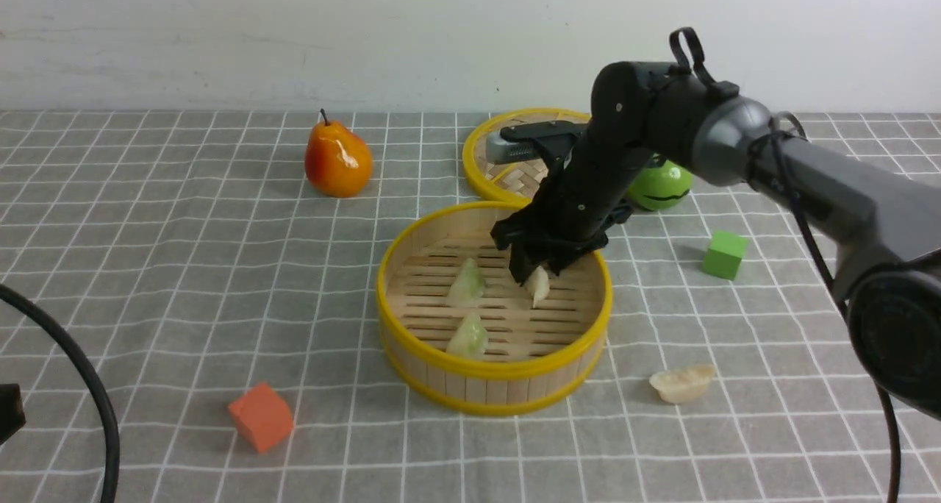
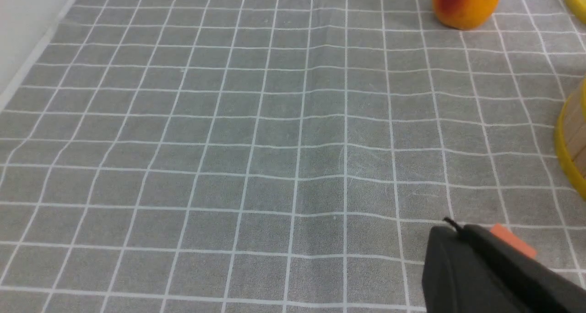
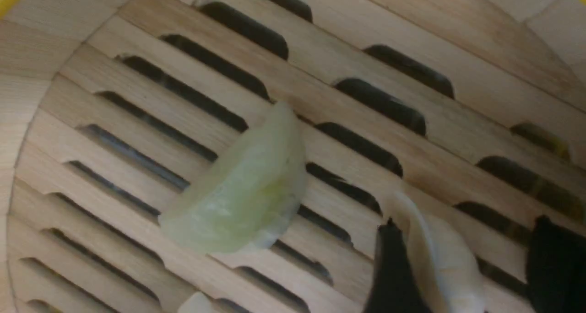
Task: Put the dumplings into the steamer on the table with the grey tablecloth.
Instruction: 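Place the dumpling in the bamboo steamer basket with the right gripper, then reach for and grasp a dumpling lying on the table beside the steamer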
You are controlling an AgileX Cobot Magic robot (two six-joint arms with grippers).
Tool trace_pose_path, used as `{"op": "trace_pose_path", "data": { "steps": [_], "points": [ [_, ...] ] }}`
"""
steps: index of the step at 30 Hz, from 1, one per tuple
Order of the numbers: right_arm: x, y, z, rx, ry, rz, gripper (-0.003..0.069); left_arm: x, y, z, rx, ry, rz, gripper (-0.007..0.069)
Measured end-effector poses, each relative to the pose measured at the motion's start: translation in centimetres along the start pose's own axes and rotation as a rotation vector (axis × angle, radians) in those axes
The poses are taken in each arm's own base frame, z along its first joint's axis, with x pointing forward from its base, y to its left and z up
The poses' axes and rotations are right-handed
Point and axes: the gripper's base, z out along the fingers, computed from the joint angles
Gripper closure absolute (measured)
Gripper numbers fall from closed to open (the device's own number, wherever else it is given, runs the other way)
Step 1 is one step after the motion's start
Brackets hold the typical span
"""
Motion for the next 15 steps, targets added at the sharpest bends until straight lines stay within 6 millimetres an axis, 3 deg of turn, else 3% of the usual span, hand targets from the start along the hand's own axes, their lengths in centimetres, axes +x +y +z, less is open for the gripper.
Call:
{"op": "trace_pose_path", "data": {
  "steps": [3, 5, 9, 11, 12, 15],
  "points": [
    [-0.4, 0.5, -3.3, 0.003, -0.035, -0.002, 0.0130, 0.0, 0.0, 0.0, 0.004, -0.003, 0.000, 0.0639],
    [-1.0, 0.6, -7.5, 0.005, -0.108, 0.008, 0.0084, 0.0, 0.0, 0.0, 0.004, -0.003, -0.001, 0.0639],
    [0.3, -0.1, -14.3, 0.057, -0.175, 0.056, 0.0076, -0.1, -0.1, 0.0, 0.010, -0.007, -0.002, 0.0639],
    [2.8, -0.9, -15.3, 0.121, -0.119, 0.096, 0.0088, -0.1, -0.3, 0.0, 0.027, -0.019, -0.003, 0.0639],
    [3.1, -1.1, -14.8, 0.128, -0.102, 0.098, 0.0090, -0.2, -0.3, 0.0, 0.031, -0.022, -0.003, 0.0639],
    [9.6, -2.7, -11.8, 0.199, 0.015, 0.214, 0.0119, -0.5, -0.8, 0.0, 0.085, -0.055, -0.033, 0.0639]
  ]
}}
